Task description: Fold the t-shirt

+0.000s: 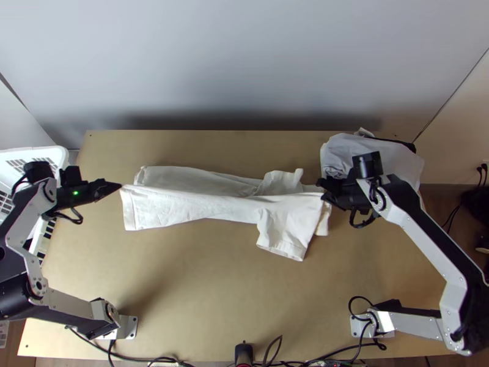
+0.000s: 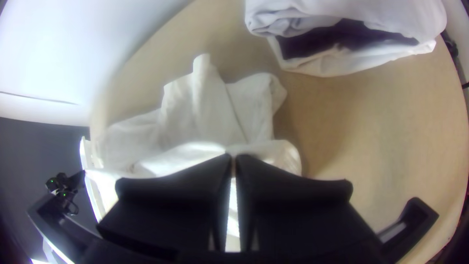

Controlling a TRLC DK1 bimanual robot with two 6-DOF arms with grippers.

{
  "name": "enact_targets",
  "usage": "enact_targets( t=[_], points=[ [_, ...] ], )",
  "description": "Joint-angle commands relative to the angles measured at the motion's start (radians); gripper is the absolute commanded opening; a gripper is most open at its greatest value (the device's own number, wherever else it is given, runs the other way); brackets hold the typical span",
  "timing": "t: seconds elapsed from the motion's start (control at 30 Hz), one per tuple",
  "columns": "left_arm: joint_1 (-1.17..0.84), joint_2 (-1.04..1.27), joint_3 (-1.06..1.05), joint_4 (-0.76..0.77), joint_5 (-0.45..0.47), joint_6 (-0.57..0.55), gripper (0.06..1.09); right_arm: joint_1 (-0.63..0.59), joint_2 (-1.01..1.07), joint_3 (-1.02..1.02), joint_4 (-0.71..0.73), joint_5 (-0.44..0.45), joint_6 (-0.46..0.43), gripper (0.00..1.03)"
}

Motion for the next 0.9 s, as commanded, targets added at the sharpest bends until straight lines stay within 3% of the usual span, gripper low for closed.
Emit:
enact_targets(
  t=[0.0, 0.4, 0.57, 0.87],
  points=[
    [-0.109, 0.082, 0.011, 0.139, -0.090, -0.093, 0.10, -0.002, 0.093, 0.044, 0.045, 0.006, 0.004, 0.03],
    [-0.265, 0.242, 0.209, 0.184, -0.133, -0.182, 0.10, -0.032, 0.282, 0.127, 0.102, 0.045, 0.012, 0.03],
    [-0.273, 0.260, 0.250, 0.178, -0.133, -0.185, 0.10, -0.039, 0.339, 0.136, 0.117, 0.106, 0.028, 0.03],
    [-0.264, 0.314, 0.296, 0.164, -0.170, -0.190, 0.10, -0.043, 0.377, 0.138, 0.128, 0.131, 0.038, 0.03]
  ],
)
